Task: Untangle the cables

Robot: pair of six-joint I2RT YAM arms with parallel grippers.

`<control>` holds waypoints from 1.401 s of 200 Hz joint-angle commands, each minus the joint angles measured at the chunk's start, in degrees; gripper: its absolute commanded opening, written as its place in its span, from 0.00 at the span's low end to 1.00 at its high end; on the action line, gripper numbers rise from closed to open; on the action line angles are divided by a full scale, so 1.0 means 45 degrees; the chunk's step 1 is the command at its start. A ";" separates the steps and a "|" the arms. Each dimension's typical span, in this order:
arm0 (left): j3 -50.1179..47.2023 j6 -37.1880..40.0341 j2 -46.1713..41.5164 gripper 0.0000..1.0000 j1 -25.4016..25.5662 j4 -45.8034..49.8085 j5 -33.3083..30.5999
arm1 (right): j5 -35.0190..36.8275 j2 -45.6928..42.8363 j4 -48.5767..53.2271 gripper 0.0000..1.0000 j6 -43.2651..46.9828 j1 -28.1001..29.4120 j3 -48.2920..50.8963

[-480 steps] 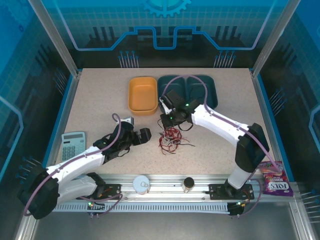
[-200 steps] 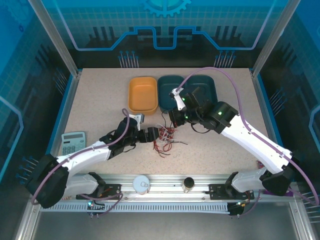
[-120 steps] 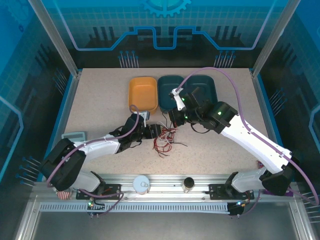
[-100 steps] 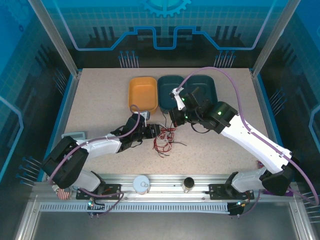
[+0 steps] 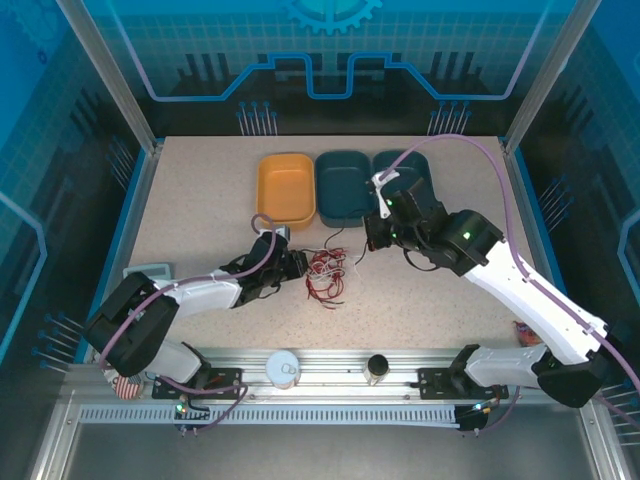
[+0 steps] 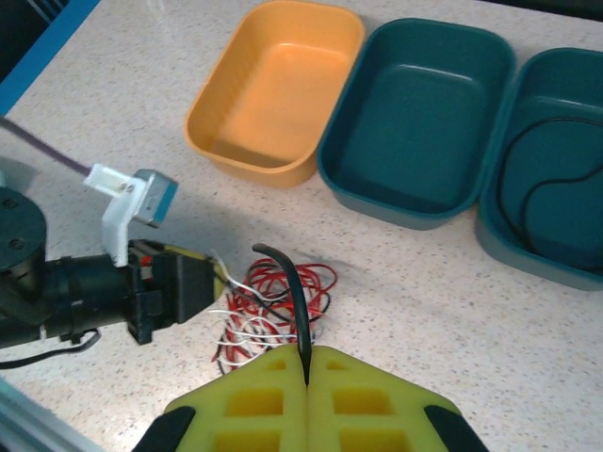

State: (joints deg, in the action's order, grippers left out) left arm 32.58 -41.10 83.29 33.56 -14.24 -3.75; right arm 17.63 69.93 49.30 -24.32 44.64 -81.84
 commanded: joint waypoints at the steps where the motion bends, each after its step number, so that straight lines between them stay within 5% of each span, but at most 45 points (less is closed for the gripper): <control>1: -0.0332 -0.0173 -0.0455 0.21 -0.0146 0.0501 -0.0426 | 0.0716 -0.0367 0.0354 0.00 -0.0219 -0.0261 0.0158; 179: -0.0831 0.2180 -0.1125 0.25 -0.0173 0.1780 -0.1127 | 0.3458 -0.1206 0.1753 0.00 -0.0089 -0.0955 0.0112; 280: -0.0774 0.2140 -0.1736 0.32 -0.0160 0.1973 -0.0860 | 0.2657 -0.1332 0.0998 0.00 -0.0486 -0.1776 0.1874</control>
State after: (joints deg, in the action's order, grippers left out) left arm 29.67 -32.51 77.73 33.43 -6.48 -7.73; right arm 30.55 64.12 55.61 -25.54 37.43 -73.01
